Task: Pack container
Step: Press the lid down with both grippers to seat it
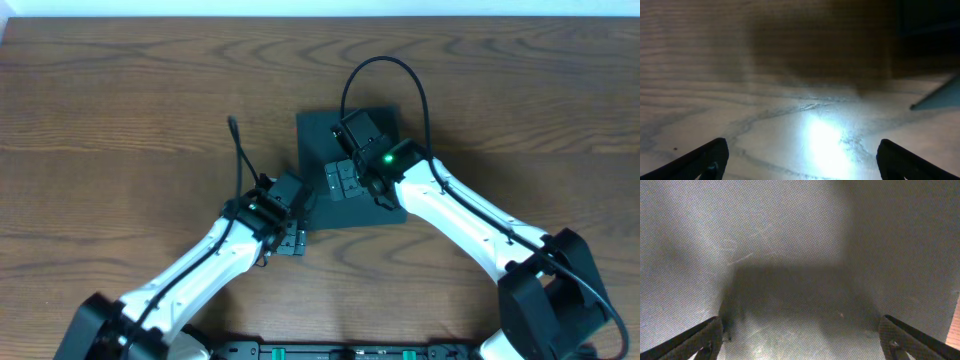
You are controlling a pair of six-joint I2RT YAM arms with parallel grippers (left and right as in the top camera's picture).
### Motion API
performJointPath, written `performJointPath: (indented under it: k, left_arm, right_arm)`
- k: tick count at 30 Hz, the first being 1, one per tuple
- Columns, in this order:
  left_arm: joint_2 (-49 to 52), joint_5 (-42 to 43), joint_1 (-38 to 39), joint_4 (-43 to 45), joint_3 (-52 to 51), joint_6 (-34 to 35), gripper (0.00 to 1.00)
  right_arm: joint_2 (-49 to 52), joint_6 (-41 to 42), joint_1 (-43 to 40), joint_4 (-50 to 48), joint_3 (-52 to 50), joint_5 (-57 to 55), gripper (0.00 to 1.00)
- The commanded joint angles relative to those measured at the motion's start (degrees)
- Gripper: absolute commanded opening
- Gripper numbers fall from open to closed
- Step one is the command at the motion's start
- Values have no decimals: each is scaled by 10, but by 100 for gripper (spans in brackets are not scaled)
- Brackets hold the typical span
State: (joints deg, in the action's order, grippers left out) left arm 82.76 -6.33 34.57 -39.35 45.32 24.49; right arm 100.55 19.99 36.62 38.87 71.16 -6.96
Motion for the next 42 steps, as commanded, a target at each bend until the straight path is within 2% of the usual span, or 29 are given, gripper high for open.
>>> performJointPath:
  k: [1, 6, 9, 19, 30, 37, 42]
  left_arm:
    - [8, 17, 5, 21, -3, -34, 95]
    - [8, 40, 33, 50, -3, -58, 96]
    - [8, 60, 51, 63, -3, -95, 95]
    - [8, 2, 55, 117, -3, -100, 96]
    - [11, -17, 55, 173, -26, -117, 95]
    - [12, -110, 55, 208, -31, -116, 95]
    - [13, -120, 55, 233, -31, -117, 95]
  right_arm:
    - [35, 10, 2, -3, -16, 17, 99]
    - [35, 10, 2, -3, -16, 17, 99]
    - [35, 10, 2, -3, -16, 24, 99]
    - [30, 28, -2, 1, -16, 29, 99]
    - [-45, 31, -12, 1, -16, 19, 99]
    - [-91, 22, -14, 7, -16, -6, 99]
    - [-90, 22, -14, 12, -16, -6, 99]
